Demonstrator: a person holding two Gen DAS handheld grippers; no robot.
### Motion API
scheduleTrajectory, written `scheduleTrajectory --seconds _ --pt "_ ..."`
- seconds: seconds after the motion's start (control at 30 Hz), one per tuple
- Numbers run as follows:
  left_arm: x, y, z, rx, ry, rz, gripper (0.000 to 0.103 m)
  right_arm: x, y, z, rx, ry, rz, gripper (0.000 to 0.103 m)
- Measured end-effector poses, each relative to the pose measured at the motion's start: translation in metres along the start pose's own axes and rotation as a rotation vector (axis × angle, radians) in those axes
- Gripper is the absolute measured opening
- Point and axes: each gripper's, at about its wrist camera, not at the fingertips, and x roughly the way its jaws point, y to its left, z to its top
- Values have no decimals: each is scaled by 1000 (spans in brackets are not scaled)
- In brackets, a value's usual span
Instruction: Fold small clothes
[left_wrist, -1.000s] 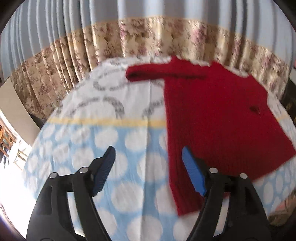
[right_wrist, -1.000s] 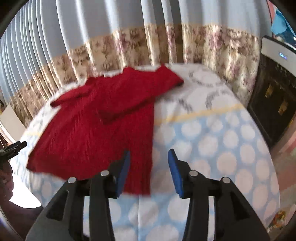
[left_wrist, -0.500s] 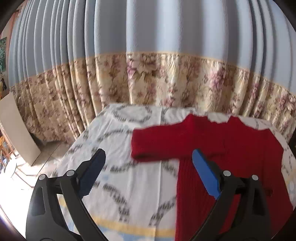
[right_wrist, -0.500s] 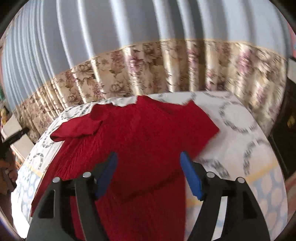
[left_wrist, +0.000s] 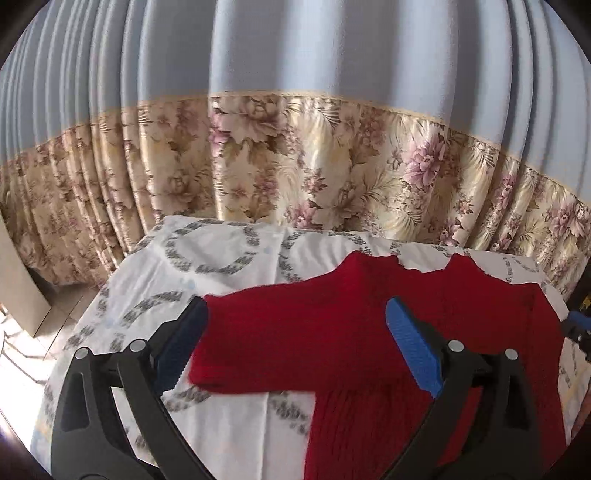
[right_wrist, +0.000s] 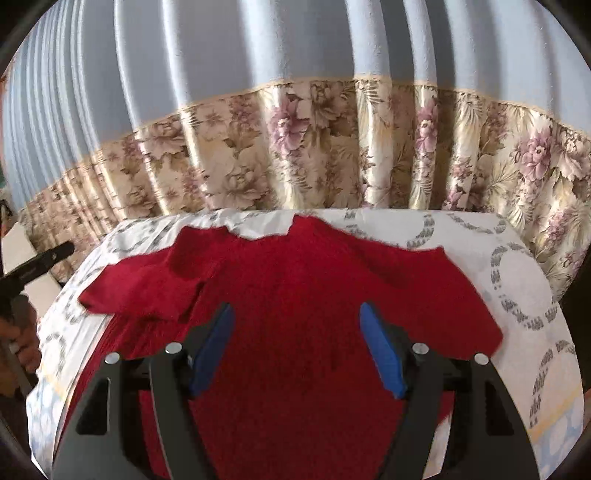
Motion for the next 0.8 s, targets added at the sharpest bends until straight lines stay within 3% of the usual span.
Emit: scheduleTrajectory --seconds 0.07,0.3,0.43,0.63,0.8 --pt "10 -3 2 11 13 -13 96 9 4 10 -2 4 -20 80" --pt "15 -8 -1 45 -47 34 97 19 27 39 37 -50 -10 82" --pt "23 -3 -7 26 -12 36 97 31 47 39 17 -40 15 82" --pt "19 11 -7 19 -21 41 97 42 76 29 -22 -30 33 82" --pt "27 48 -9 -47 -28 49 97 49 100 26 -60 -14 49 82"
